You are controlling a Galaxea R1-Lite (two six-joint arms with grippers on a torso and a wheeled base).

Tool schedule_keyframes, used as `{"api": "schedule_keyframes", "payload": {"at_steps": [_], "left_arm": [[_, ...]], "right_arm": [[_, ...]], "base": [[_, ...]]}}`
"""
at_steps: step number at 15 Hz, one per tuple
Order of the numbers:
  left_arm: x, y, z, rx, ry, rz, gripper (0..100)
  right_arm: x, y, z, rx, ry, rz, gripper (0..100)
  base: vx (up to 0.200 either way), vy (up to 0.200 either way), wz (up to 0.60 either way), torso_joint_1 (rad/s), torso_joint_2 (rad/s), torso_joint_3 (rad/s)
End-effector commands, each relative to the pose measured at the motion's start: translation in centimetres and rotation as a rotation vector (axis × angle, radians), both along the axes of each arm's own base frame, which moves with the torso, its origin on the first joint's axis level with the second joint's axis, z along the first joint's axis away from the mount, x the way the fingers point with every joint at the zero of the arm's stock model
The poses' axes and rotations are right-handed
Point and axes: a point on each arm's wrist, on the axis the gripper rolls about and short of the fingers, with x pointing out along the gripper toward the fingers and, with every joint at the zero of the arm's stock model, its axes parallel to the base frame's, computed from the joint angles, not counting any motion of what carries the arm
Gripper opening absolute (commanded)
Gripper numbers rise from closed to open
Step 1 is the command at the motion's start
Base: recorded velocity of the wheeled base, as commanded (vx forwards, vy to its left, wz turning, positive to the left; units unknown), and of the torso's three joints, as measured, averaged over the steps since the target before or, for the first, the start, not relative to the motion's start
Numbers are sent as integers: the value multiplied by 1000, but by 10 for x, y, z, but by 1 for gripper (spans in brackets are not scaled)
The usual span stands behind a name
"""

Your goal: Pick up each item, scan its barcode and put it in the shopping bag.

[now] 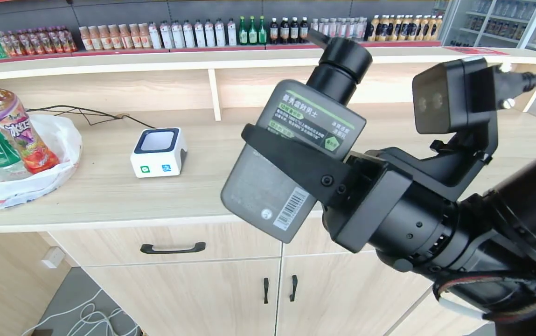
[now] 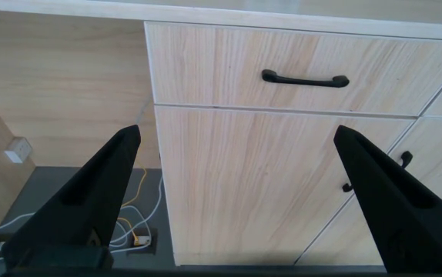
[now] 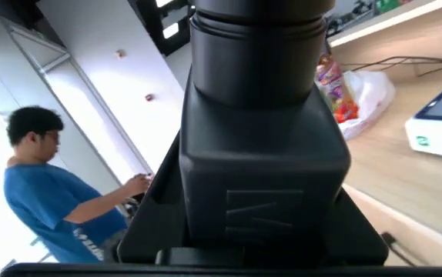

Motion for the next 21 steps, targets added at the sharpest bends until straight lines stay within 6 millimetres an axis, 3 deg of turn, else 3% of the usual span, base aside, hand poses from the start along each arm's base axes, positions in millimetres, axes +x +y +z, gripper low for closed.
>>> {"api": "schedule_keyframes", "payload": {"at_steps": [1,4,9,11,15,19,21], "left_arm": [[0,0,0,0,0,0,100],[0,0,0,0,0,0,100],[0,0,0,0,0,0,100],[0,0,0,0,0,0,100],[0,0,0,0,0,0,100],[0,0,0,0,0,0,100],[0,0,0,0,0,0,100]], "right_arm": [[13,-8,-16,-67,-14,-82,0],[15,-12,-25,-126,-70,-160,0],[21,-12,-40,-231,-121,-433,0],[23,-20,-48,-272,-105,-533,0],[45,-45,-45,-282,-173,-763,0],[56,-53,-62,-295,-164,-819,0],[61,-59,-58,-285,-169,-849,0]], "base": [[0,0,0,0,0,0],[0,0,0,0,0,0],[0,0,0,0,0,0],[0,0,0,0,0,0],[0,0,0,0,0,0],[0,0,0,0,0,0],[0,0,0,0,0,0]]}}
